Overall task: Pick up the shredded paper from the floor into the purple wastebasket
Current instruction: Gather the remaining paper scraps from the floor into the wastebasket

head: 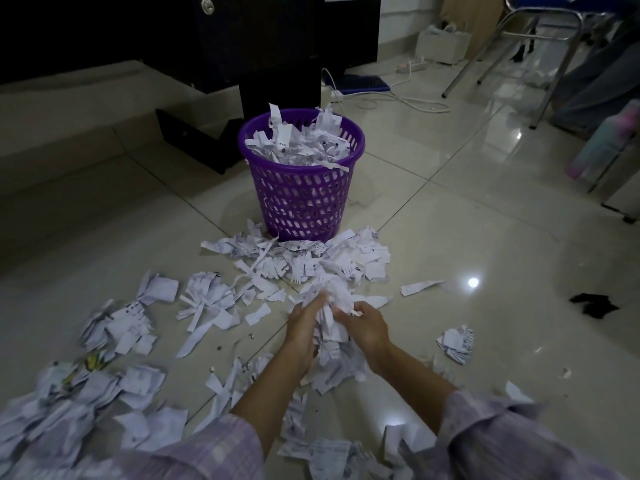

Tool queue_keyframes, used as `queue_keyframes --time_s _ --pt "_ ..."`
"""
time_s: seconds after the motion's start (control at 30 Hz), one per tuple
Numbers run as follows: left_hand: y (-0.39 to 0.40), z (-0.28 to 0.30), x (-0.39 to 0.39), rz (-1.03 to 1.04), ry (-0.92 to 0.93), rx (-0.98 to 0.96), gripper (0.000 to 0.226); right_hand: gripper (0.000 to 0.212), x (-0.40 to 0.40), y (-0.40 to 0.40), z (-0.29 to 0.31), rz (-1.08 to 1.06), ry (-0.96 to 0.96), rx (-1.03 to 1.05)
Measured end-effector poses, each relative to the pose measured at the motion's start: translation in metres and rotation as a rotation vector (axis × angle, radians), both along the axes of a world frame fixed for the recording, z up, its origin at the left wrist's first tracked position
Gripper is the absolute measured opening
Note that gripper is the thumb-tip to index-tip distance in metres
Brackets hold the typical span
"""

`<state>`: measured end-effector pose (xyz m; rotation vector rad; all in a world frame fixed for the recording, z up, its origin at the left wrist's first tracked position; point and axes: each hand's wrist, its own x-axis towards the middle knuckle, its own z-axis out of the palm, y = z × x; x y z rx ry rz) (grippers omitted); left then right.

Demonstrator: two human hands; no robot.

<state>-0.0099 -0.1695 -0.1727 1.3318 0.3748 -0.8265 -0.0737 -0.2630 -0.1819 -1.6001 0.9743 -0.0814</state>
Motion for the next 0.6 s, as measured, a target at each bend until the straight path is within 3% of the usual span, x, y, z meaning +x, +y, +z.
queue_keyframes --time_s 0.07,0.13,0.27,0.37,0.5,0.6 --pt "0.001 0.001 0.002 -0.025 -0.032 0.040 0.078 0.053 0.000 -0.001 0.002 0.044 0.011 0.037" --pt "0.001 0.004 0.002 0.027 -0.029 0.045 0.061 0.066 0.001 -0.003 0.006 0.057 0.022 0.107" --pt "-0.001 0.011 0.004 0.091 0.047 -0.062 0.035 0.032 0.004 -0.005 0.020 0.035 -0.129 0.371" --pt "-0.003 0.022 0.006 0.110 0.047 -0.124 0.025 0.040 0.001 -0.005 0.027 0.085 -0.176 0.685" --pt "0.000 0.023 0.010 0.160 0.043 -0.139 0.028 0.039 0.001 -0.007 0.026 0.077 -0.232 0.868" --pt "0.000 0.016 0.013 0.146 -0.057 -0.049 0.047 0.040 0.003 -0.006 0.030 0.058 -0.251 0.888"
